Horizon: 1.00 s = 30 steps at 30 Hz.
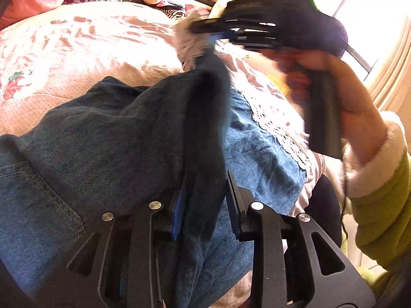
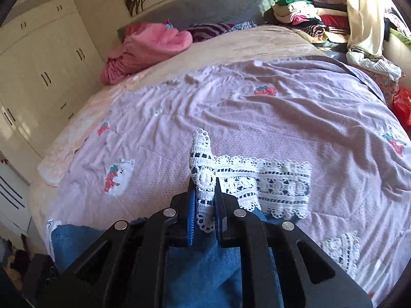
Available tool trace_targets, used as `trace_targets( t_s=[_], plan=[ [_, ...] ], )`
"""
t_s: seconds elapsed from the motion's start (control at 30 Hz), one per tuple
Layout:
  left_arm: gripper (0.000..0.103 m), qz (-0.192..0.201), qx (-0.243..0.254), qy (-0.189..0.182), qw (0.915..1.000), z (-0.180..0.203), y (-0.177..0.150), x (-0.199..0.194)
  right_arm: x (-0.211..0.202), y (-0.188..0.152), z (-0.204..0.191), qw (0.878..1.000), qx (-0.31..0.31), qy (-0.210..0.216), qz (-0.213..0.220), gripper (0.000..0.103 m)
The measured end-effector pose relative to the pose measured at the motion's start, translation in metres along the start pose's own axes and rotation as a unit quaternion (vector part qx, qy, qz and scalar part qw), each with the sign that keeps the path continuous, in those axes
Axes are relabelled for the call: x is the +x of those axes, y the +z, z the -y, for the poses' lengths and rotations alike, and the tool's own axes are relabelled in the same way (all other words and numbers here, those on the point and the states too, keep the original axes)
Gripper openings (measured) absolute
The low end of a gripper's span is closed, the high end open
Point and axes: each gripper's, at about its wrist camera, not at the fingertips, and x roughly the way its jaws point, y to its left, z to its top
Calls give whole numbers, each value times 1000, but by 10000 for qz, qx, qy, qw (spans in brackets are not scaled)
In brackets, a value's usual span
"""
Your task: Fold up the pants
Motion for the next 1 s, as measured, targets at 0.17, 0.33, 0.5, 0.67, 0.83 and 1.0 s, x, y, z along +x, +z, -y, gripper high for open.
trace_targets(
  t_s=[0.17, 0.33, 0.5, 0.67, 0.83, 1.0],
  plan=[
    [21, -60, 266, 77, 9996, 17, -2, 8, -54, -16, 31, 9975, 558, 168, 400, 11],
    [22, -58, 748, 328, 9966, 34, -8, 8, -86, -30, 56, 9936, 905, 68, 667, 11],
    [0, -119, 951, 594, 9936, 42, -8, 3, -99, -43, 69, 9902, 1196, 190, 698, 11],
    [0, 45, 1117, 567, 9921, 42, -5, -26, -123, -68, 77, 9868, 1390, 282, 780, 11],
    [0, -73, 1228, 610, 9905, 45, -13, -29, -136, -113, 89, 9843, 1642, 235, 611, 11],
    [0, -292, 1335, 629, 9886, 50, -27, -23, -137, -153, 110, 9773, 2072, 282, 332, 11]
  ],
)
